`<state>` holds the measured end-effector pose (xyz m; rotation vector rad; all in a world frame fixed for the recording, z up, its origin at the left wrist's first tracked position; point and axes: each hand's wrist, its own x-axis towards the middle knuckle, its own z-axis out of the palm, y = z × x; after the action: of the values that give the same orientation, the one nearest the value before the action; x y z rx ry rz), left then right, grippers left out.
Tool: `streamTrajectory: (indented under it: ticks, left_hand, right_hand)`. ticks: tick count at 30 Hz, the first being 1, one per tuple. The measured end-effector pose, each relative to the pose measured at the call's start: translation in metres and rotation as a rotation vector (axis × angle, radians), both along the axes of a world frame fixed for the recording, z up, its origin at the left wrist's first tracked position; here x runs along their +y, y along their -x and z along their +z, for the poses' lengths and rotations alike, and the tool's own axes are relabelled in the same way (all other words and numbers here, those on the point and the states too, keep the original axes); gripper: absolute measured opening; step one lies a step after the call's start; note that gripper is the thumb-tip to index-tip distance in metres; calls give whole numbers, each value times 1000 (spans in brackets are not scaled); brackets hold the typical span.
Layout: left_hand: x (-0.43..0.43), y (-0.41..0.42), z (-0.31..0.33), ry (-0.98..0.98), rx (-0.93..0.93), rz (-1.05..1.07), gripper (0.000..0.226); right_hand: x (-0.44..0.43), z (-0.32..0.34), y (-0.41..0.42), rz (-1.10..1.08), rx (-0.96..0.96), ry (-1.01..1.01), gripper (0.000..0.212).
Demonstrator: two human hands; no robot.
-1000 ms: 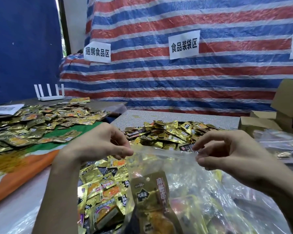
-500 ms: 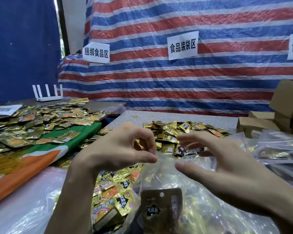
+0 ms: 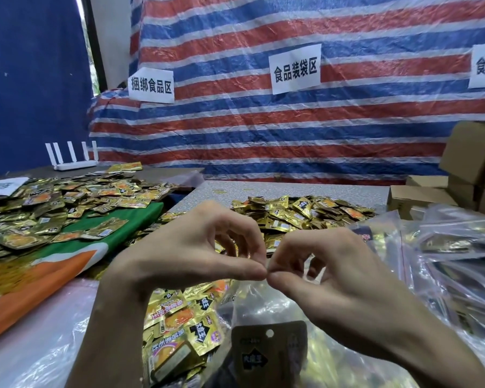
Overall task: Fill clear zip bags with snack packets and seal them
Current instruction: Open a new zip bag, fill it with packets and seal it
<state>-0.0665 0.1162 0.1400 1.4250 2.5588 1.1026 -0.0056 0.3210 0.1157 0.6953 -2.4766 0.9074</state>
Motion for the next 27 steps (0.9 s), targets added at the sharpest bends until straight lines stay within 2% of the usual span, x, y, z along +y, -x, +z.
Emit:
streamTrajectory:
  ticks: [4, 10, 21, 27]
  left_hand:
    - [0, 3, -5, 101, -117, -72, 16]
    - [5, 17, -12, -73, -99, -82, 15]
    - [-6, 42, -28, -218, -230, -85, 21]
    - [-24, 53, -34, -291, -228, -36, 14]
  right_hand:
    - [0, 1, 0, -9, -29, 3, 7]
    - [9, 6, 3, -27, -93, -15, 13]
    - [16, 6, 6, -129, -179, -120, 11]
    - [21, 9, 5, -152, -228, -169, 13]
